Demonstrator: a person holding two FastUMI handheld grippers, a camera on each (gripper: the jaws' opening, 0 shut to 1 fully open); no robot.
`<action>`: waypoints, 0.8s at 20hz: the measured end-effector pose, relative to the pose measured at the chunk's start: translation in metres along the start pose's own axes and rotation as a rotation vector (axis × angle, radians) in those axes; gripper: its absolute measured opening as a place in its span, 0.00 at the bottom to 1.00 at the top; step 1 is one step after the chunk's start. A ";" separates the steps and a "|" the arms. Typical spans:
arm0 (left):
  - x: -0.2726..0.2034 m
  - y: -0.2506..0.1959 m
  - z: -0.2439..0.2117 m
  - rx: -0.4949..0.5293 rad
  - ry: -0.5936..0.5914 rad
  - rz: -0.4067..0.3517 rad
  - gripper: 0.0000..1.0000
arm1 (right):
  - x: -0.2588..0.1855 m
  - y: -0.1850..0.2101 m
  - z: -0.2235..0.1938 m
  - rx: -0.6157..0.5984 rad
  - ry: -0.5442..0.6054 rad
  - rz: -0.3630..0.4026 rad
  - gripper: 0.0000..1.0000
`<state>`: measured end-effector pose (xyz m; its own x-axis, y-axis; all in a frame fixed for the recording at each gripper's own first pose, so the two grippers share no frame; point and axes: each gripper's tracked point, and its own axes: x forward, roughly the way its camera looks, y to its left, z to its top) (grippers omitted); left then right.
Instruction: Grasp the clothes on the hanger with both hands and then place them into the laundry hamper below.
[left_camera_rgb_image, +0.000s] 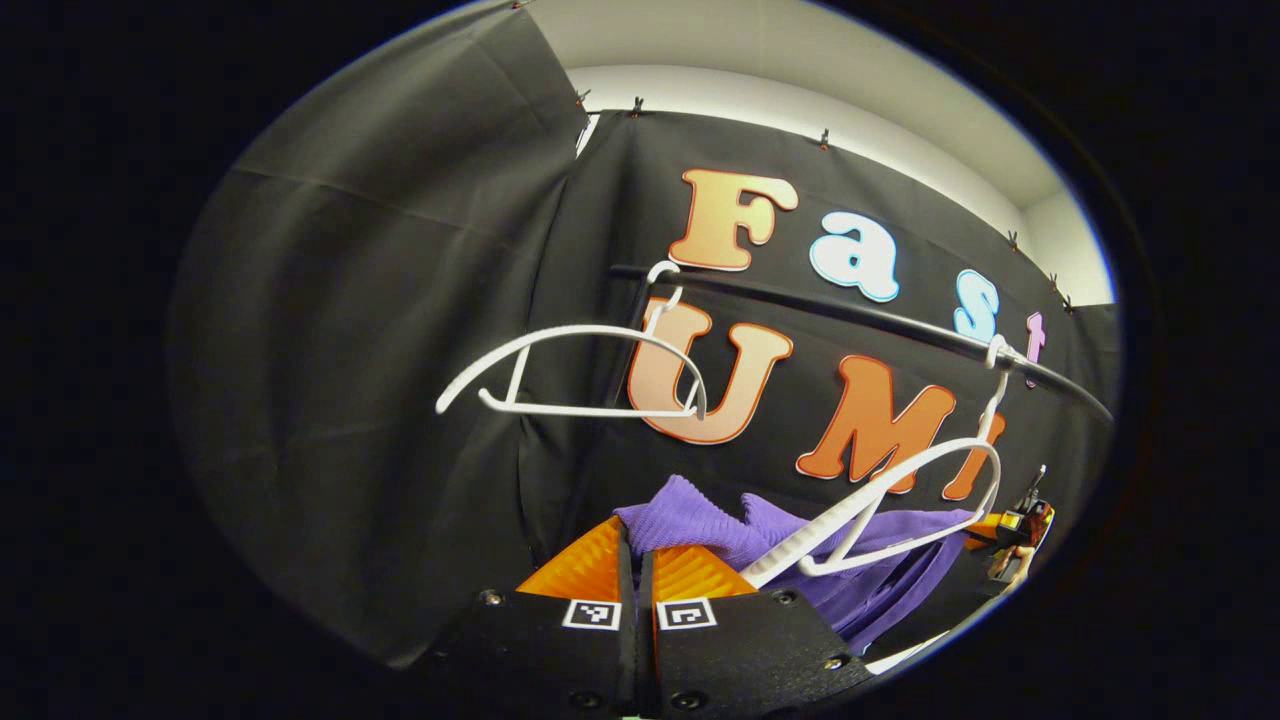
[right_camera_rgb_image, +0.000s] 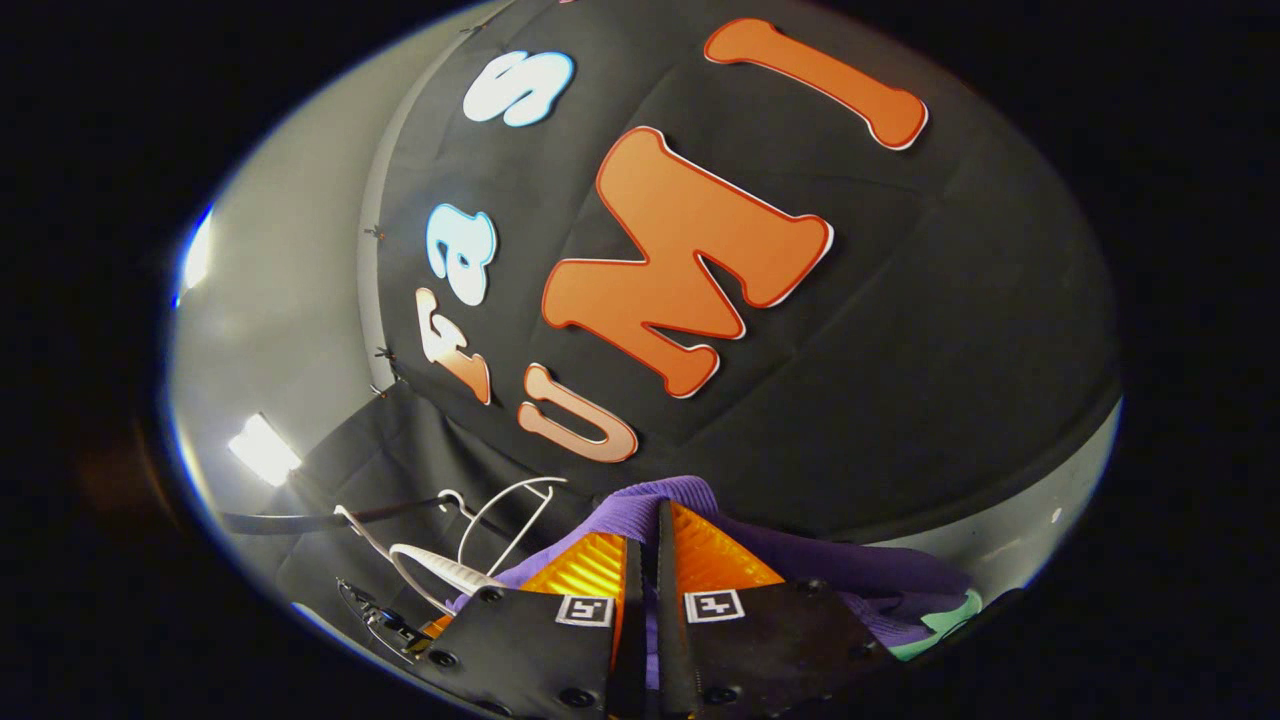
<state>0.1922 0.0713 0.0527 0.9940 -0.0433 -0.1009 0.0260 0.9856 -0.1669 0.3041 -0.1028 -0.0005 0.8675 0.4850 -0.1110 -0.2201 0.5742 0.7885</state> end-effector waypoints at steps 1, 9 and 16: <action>-0.001 0.003 -0.009 -0.006 0.016 0.007 0.00 | 0.000 -0.007 -0.006 -0.017 0.001 -0.023 0.12; -0.015 0.025 -0.086 0.027 0.132 0.111 0.00 | -0.013 -0.052 -0.047 -0.199 -0.001 -0.241 0.13; -0.022 -0.002 -0.140 0.031 0.183 0.133 0.00 | -0.040 -0.071 -0.070 -0.392 -0.070 -0.422 0.13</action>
<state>0.1557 0.0474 -0.0824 0.9531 0.0609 -0.2965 -0.0975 0.9891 -0.1102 0.2532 -0.1168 -0.0941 0.9405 0.1235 -0.3166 0.0143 0.9164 0.4001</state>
